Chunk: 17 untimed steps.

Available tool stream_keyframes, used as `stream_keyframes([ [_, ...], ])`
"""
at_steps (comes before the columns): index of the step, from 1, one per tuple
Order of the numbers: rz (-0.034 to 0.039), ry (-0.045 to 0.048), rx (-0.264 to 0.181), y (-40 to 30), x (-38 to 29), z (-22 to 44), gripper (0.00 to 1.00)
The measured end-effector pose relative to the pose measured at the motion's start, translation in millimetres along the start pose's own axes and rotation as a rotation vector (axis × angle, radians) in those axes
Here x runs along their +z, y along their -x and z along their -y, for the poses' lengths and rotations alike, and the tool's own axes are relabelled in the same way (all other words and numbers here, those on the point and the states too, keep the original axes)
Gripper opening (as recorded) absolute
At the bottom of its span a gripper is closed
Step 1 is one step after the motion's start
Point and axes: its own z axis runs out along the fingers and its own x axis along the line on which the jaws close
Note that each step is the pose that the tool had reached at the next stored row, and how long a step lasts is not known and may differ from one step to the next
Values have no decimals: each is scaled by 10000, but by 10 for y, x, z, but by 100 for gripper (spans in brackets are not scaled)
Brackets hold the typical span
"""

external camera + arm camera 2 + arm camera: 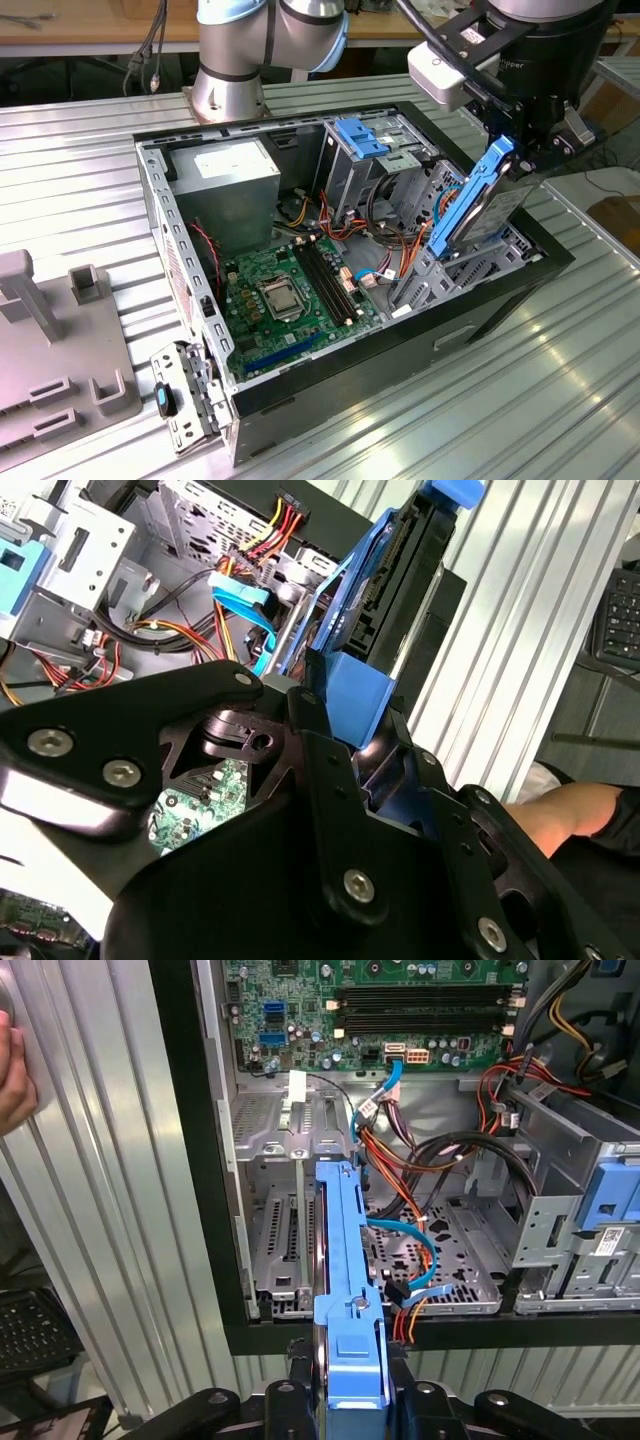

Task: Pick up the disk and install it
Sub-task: 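Insert the disk into the insertion slot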

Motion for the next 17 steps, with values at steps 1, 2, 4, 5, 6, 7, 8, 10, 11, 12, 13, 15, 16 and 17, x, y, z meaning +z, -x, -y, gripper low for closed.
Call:
stream_keyframes([
  [1,24,1,-38,0,-1,-1,37],
  [2,37,0,-57,0,0,-1,37],
  [4,40,-7,-61,-7,3,-5,37],
  [5,39,-9,-63,-13,5,-5,37],
  [6,40,-11,-62,-19,6,-6,37],
  [7,40,-13,-62,-26,8,-7,37],
  [8,41,-15,-63,-33,9,-8,37],
  [10,45,-20,-68,-42,16,-11,37],
  [11,45,-22,-71,-45,18,-14,37],
  [12,46,-23,-74,-47,21,-15,37],
  [13,48,-26,-76,-50,26,-18,37],
  [15,50,-30,-79,-51,34,-23,37],
  [16,51,-32,-80,-52,38,-26,37],
  [17,52,-35,-82,-53,42,-28,37],
])
